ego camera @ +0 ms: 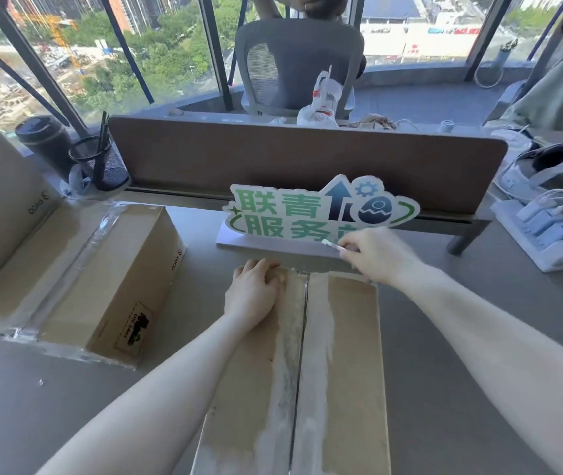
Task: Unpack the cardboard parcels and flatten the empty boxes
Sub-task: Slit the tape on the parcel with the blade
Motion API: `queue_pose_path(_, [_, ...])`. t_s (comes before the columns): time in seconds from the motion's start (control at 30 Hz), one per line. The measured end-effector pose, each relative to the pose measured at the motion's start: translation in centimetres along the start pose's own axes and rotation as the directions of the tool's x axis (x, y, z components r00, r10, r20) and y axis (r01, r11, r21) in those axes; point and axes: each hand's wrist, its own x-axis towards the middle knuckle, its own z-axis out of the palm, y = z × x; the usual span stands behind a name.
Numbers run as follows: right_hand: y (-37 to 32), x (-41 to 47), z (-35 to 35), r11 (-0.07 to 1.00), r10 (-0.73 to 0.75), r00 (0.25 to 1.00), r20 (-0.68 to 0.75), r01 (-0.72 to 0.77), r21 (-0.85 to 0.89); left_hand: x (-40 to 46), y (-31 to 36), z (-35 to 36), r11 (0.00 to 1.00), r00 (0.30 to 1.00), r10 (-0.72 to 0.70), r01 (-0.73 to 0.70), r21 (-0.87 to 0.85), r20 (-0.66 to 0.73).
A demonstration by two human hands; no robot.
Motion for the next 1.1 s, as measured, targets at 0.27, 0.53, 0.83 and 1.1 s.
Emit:
queue_pose_path(0.27, [-6.2, -2.9, 6.1, 0.982, 0.188, 0.982, -0.032, -0.188, -0.012, -4.0, -3.3, -0.4, 0.967, 0.965, 0.220, -0.234, 0.098, 0.141])
queue_pose_path(0.53, [-10.2, -3.9, 8.7, 0.887, 0.450, 0.876, -0.175, -0.461, -0.030, -5.8, -5.3, -0.5, 0.949, 0.943, 0.297, -0.309, 0.065, 0.148])
queue_pose_path(0.83, [-12.6, -7.3, 10.3, 0.849, 0.523, 0.838, -0.156, -0.529, 0.009, -5.4, -5.7, 0.1, 0.945, 0.935, 0.319, -0.327, 0.026, 0.153])
queue_pose_path(1.1, [-14.7, -14.1, 11.4, 0.856, 0.516, 0.854, -0.070, -0.518, -0.004, -5.9, -5.5, -0.3, 0.952, 0.940, 0.295, -0.305, 0.034, 0.169])
